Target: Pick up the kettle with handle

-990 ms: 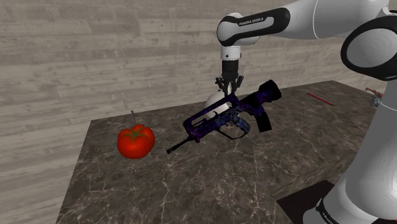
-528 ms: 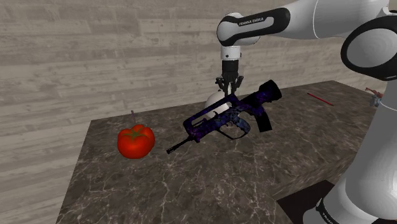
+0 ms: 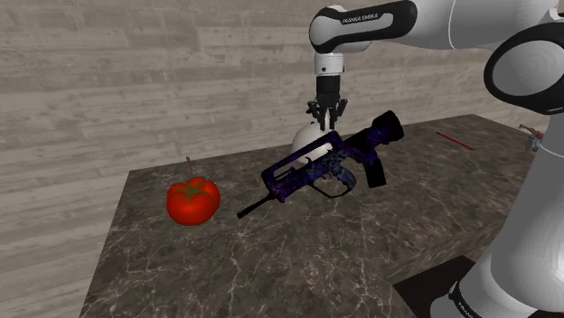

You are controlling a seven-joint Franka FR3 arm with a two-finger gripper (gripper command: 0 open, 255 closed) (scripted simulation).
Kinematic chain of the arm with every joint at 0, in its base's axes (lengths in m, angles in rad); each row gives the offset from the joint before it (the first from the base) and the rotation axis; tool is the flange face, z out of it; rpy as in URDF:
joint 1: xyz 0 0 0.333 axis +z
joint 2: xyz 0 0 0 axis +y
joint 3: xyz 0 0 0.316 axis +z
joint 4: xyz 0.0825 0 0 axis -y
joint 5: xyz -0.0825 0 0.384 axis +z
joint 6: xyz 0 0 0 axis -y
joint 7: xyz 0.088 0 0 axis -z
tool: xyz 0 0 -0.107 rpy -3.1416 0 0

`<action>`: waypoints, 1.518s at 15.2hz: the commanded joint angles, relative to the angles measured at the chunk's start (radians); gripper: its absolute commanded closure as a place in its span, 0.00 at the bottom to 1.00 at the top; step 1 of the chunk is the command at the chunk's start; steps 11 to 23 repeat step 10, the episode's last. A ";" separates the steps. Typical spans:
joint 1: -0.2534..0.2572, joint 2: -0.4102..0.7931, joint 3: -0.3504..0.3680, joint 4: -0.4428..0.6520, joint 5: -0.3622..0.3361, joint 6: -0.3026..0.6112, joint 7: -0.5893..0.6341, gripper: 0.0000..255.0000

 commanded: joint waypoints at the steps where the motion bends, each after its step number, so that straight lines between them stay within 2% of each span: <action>1: 0.000 0.001 0.000 0.031 0.000 -0.028 0.002 1.00; 8: -0.002 0.017 -0.001 0.147 0.002 -0.128 0.008 1.00; 23: -0.002 0.017 -0.001 0.150 0.002 -0.130 0.008 1.00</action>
